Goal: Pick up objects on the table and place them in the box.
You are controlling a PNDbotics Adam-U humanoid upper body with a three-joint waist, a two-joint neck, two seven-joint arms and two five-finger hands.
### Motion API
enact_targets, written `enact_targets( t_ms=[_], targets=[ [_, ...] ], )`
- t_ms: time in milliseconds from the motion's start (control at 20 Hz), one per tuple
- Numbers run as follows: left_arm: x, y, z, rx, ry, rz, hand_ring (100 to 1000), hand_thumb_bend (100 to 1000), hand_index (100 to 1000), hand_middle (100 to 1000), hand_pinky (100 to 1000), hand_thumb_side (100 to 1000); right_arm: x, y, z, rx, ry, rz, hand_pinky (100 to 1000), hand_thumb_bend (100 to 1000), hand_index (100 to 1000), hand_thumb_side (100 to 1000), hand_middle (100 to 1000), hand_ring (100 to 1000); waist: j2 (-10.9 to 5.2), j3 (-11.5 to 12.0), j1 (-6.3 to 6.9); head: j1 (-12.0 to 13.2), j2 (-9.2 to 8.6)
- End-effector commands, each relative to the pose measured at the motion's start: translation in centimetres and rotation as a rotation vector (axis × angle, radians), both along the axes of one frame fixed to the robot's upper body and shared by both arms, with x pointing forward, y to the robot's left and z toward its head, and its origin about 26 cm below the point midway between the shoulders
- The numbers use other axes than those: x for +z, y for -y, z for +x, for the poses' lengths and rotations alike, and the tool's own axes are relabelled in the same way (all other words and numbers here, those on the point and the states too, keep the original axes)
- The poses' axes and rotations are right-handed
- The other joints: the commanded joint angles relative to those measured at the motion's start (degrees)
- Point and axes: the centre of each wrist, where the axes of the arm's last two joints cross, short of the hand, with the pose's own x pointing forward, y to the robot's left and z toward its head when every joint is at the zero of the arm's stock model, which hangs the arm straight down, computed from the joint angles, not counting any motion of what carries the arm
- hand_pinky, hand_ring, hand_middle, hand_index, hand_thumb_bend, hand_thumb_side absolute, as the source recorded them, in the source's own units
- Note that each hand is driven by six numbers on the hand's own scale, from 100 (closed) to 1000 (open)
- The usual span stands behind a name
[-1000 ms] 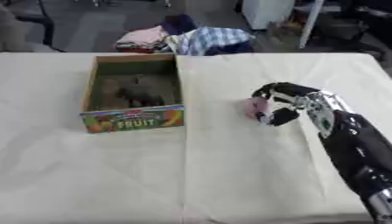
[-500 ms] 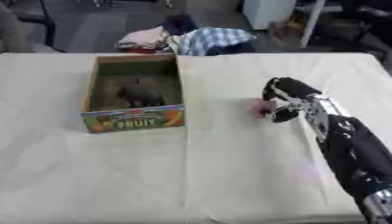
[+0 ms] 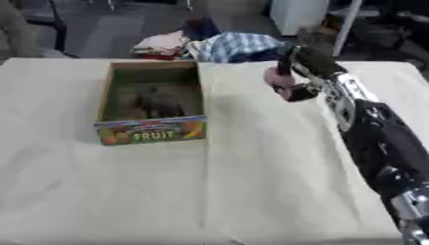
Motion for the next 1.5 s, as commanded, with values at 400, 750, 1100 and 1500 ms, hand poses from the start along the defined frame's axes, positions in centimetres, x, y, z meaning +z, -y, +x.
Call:
enact_targets(
  t_ms=[400,750,1100,1500],
  targets=[
    [2.5,3.2,0.5,-0.158,0.073,-0.042,617,563,808,660,883,615,0.4,-8.7,1.4,0.066,-0.040,0.040,607,100,426,100,383,595,-0.07,4.5,0.52,-2.0,-0.65],
    [2.8,4.0,0.5,-0.190,0.079,-0.063,617,563,809,660,884,617,-2.8,-11.9,0.9,0.081,-0.106,0.007,633,100,607,154,484,625,0.19,5.7,0.85,-2.8,-0.67],
    [2.5,3.9,0.5,-0.191,0.067,-0.064,618,560,810,661,885,623,-3.6,-12.0,0.8,0.107,-0.146,-0.032,693,100,852,538,747,732,0.07,5.5,0.81,-2.8,-0.76],
    [2.1,3.4,0.5,-0.165,0.056,-0.064,618,546,811,662,887,635,-1.4,-9.0,1.3,0.076,-0.176,0.026,746,100,922,812,866,798,0.10,4.3,0.61,-2.1,-0.91]
  ],
)
